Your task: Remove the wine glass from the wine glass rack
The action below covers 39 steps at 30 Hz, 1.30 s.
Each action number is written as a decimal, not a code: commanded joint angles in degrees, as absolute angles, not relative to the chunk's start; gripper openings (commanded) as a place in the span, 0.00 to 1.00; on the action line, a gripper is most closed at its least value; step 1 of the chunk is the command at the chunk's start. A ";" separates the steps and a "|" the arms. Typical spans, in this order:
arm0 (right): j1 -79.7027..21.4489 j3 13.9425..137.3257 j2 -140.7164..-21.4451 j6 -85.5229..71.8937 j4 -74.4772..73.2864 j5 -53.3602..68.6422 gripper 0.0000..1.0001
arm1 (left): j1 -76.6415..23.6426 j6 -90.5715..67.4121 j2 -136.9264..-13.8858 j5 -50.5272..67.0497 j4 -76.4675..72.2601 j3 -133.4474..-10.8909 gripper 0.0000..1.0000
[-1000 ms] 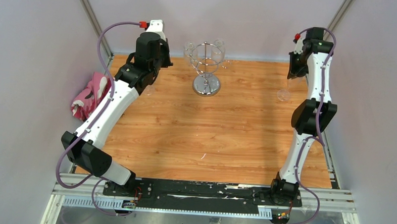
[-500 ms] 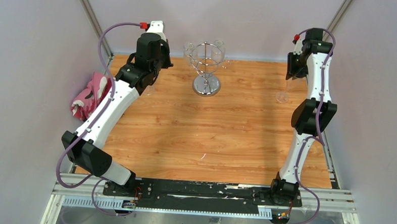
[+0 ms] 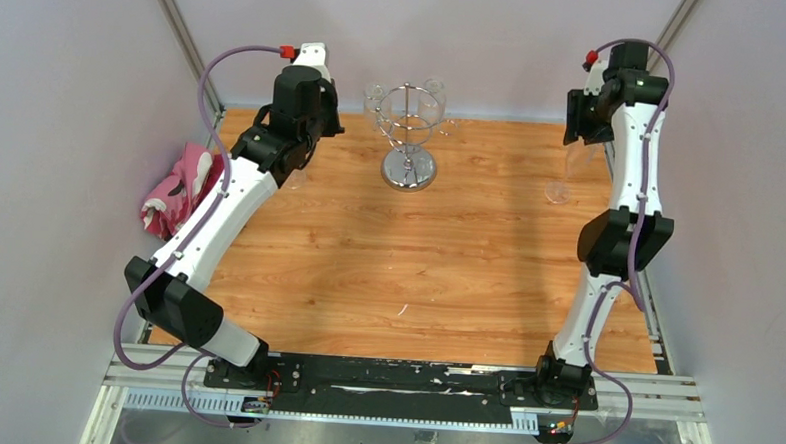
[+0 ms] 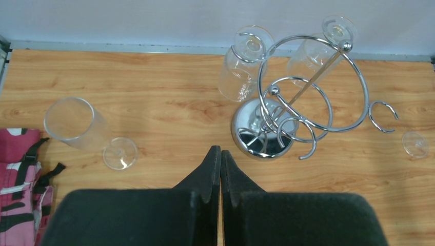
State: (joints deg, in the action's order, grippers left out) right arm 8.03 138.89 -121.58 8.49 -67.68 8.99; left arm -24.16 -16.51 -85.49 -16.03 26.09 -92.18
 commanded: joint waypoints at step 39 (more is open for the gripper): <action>-29.95 135.86 -119.95 1.19 -29.89 4.93 0.72 | -20.83 -19.14 -76.96 -18.91 20.35 -81.30 0.00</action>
